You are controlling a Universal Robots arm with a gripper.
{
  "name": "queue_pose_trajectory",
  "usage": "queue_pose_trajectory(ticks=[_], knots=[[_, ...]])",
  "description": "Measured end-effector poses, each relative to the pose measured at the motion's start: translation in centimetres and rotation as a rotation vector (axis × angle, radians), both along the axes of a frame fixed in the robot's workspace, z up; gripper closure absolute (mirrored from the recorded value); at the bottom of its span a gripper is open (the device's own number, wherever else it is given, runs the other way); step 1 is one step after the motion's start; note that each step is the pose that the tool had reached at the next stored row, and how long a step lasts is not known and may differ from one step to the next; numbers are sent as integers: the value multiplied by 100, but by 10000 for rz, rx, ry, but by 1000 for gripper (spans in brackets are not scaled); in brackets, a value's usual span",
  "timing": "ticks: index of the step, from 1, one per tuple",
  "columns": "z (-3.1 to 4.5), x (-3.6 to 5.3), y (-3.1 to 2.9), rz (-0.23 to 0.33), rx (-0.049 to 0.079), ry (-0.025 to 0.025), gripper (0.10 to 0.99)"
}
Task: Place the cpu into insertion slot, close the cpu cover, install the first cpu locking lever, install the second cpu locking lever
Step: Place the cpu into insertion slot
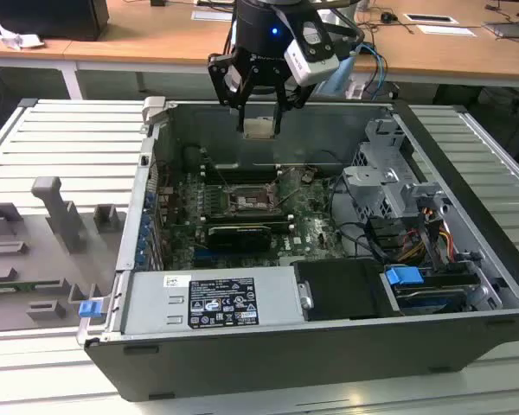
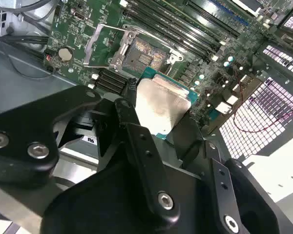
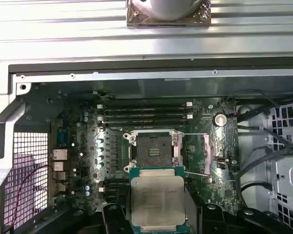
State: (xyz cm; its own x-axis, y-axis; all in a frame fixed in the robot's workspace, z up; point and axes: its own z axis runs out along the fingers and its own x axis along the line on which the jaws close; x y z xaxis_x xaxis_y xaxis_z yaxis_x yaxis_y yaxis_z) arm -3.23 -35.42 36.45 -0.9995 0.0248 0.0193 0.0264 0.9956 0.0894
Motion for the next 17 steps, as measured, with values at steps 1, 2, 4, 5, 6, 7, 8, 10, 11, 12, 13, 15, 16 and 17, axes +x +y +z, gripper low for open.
queue_pose_trajectory(ticks=[1,2,4,5,6,7,8,10,11,12,13,15,16,17], knots=[[0,0,0,-11,0,0,553],[-2,0,0,-53,-2,1,553],[-27,0,0,-57,-1,0,553],[-36,0,0,-57,-1,0,553],[-36,0,0,-73,-4,1,553],[-37,0,0,-101,-3,1,553],[-38,0,0,-121,-2,0,553],[-39,0,0,-161,-2,0,553],[-39,0,0,-186,-2,0,553],[-41,0,0,-249,-1,0,553],[-41,0,0,-294,-1,0,553],[-43,0,0,-393,-2,0,553],[-44,0,0,-446,-1,0,553],[-44,0,0,-510,-1,0,553]])
